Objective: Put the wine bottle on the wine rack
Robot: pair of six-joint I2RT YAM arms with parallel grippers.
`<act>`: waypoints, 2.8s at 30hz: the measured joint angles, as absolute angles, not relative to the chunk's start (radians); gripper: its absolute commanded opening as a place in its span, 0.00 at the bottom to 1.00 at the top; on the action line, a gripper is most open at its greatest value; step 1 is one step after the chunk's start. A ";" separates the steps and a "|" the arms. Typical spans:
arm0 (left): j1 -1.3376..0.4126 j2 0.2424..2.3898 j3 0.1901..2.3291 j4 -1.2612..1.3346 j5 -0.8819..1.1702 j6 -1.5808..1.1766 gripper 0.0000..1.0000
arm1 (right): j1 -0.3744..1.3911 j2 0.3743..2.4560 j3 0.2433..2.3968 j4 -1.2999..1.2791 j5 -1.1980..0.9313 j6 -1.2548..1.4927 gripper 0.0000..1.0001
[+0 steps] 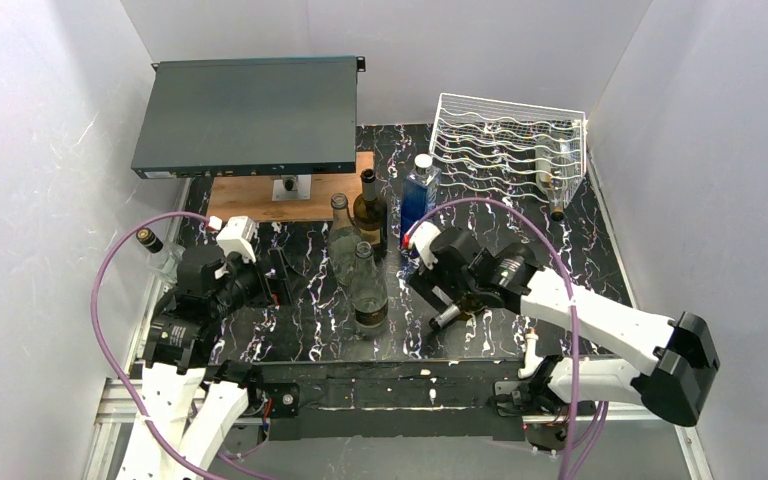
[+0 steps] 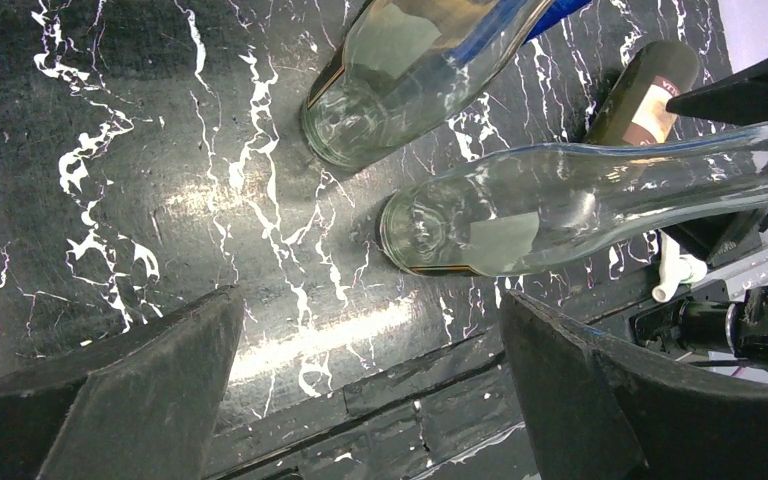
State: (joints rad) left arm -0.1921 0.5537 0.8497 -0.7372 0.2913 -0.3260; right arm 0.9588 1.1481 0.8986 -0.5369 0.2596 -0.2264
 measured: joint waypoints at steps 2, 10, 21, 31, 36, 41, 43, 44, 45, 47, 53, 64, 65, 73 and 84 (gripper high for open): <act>-0.192 0.558 0.850 -0.737 0.290 -0.326 0.99 | 0.958 1.188 0.930 -0.564 0.304 -0.032 0.98; -0.192 0.566 0.850 -0.737 0.288 -0.326 0.99 | 0.951 1.204 0.939 -0.774 0.394 0.670 0.98; -0.192 0.545 0.850 -0.737 0.288 -0.326 0.99 | 0.851 1.196 0.939 -0.884 0.347 1.256 0.98; -0.192 0.534 0.850 -0.737 0.288 -0.326 0.99 | 0.851 1.177 0.787 -1.029 0.255 1.506 0.94; -0.192 0.536 0.850 -0.737 0.288 -0.326 0.99 | 0.851 1.136 0.702 -0.912 0.261 1.528 0.92; -0.192 0.555 0.850 -0.737 0.289 -0.326 0.99 | 0.851 1.273 0.676 -0.788 0.317 1.505 0.93; -0.192 0.562 0.850 -0.737 0.289 -0.327 0.99 | 0.851 1.341 0.701 -0.768 0.334 1.480 0.90; -0.192 0.562 0.850 -0.737 0.288 -0.328 0.99 | 0.853 1.364 0.716 -0.767 0.343 1.466 0.87; -0.192 0.562 0.850 -0.737 0.288 -0.329 0.99 | 0.853 1.381 0.728 -0.767 0.351 1.457 0.85; -0.192 0.561 0.850 -0.737 0.288 -0.330 0.99 | 0.853 1.417 0.752 -0.771 0.368 1.427 0.82; -0.192 0.561 0.850 -0.737 0.288 -0.333 0.99 | 0.853 1.425 0.756 -0.754 0.387 1.365 0.71; -0.186 0.564 0.850 -0.737 0.288 -0.333 0.99 | 0.854 1.342 0.689 -0.692 0.390 1.255 0.54; -0.185 0.565 0.850 -0.737 0.288 -0.333 0.99 | 0.854 1.336 0.684 -0.685 0.392 1.248 0.54; -0.178 0.570 0.850 -0.737 0.287 -0.333 0.99 | 0.854 1.332 0.675 -0.654 0.419 1.161 0.30; -0.173 0.575 0.850 -0.737 0.287 -0.333 0.99 | 0.853 1.288 0.633 -0.593 0.445 1.045 0.01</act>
State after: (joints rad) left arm -0.1730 0.5751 0.8497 -0.7368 0.2874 -0.3332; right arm 0.8532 1.2877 0.6334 -0.5930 0.4454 1.0447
